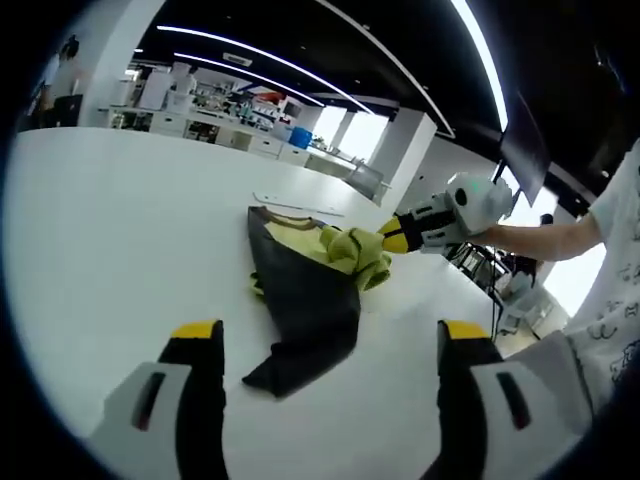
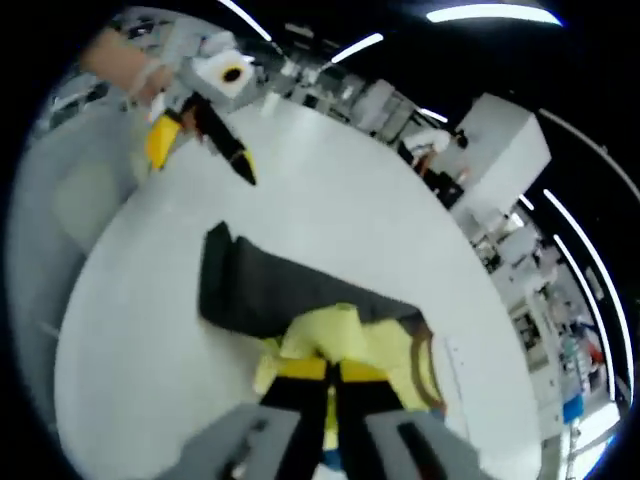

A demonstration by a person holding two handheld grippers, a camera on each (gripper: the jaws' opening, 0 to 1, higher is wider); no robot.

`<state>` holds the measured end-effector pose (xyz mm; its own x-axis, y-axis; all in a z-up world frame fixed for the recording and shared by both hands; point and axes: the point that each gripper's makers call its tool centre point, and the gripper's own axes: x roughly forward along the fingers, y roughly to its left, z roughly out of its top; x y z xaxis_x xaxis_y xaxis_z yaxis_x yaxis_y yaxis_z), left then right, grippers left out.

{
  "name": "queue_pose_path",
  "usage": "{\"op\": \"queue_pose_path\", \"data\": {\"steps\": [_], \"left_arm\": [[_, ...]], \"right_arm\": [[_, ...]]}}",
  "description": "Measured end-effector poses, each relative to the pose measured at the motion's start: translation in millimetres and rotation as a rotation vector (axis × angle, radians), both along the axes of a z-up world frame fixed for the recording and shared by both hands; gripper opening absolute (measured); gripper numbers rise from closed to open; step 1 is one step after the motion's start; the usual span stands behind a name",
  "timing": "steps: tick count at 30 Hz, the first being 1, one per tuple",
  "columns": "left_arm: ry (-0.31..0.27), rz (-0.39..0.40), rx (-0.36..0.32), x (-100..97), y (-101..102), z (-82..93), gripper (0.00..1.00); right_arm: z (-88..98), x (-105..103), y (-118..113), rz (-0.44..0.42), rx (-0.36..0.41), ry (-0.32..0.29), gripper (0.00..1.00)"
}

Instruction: Fold the garment on the visible template until the final outline fits inside the template.

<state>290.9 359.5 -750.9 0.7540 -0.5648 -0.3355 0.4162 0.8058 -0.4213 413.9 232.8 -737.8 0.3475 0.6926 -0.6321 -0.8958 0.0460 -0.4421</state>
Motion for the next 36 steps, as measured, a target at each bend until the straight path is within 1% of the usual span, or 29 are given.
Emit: {"op": "queue_pose_path", "data": {"steps": [2, 4, 6, 10, 12, 14, 16, 17, 22, 26, 27, 31, 34, 36], "left_arm": [[0.000, -0.001, 0.000, 0.0, -1, -0.4, 0.85], [0.000, -0.001, -0.002, 0.1, -1, -0.2, 0.85], [0.000, -0.001, -0.002, 0.1, -1, -0.4, 0.85], [0.002, 0.000, -0.003, -0.3, -2, -1.0, 0.85], [0.004, 0.005, -0.006, -0.3, -1, -1.5, 0.85], [0.005, 0.007, -0.006, -0.4, -1, -2.0, 0.85], [0.006, 0.007, -0.008, -0.8, 0, -2.4, 0.85], [0.008, 0.008, -0.007, -1.1, 0, -3.0, 0.85], [0.012, 0.015, -0.008, -1.3, 2, -4.7, 0.85], [0.013, 0.014, -0.010, -1.4, 2, -5.2, 0.85], [0.014, 0.013, -0.011, -1.4, 1, -5.4, 0.85], [0.021, 0.012, -0.009, -2.2, 1, -6.2, 0.85], [0.027, 0.001, 0.003, -3.0, 1, -6.5, 0.85], [0.023, 0.004, 0.003, -2.1, 2, -4.7, 0.85]], "right_arm": [[10.0, 10, 5, -0.015, 0.025, 0.010, 0.00], [15.0, 19, 8, -0.042, 0.054, 0.037, 0.00], [21.7, 29, 12, -0.061, 0.072, 0.047, 0.00], [28.4, 45, 21, -0.094, 0.102, 0.071, 0.00], [27.2, 57, 27, -0.118, 0.109, 0.086, 0.00], [22.1, 60, 35, -0.136, 0.119, 0.115, 0.00], [18.8, 64, 37, -0.155, 0.124, 0.142, 0.00], [13.3, 70, 40, -0.159, 0.117, 0.147, 0.00], [-2.3, 75, 50, -0.172, 0.086, 0.170, 0.00], [-21.1, 80, 57, -0.181, 0.046, 0.195, 0.00], [-24.3, 82, 62, -0.176, 0.040, 0.196, 0.00], [-34.9, 78, 63, -0.180, 0.015, 0.215, 0.00], [-46.2, 79, 65, -0.188, -0.008, 0.230, 0.00], [-52.0, 78, 65, -0.201, -0.016, 0.253, 0.00]]}}
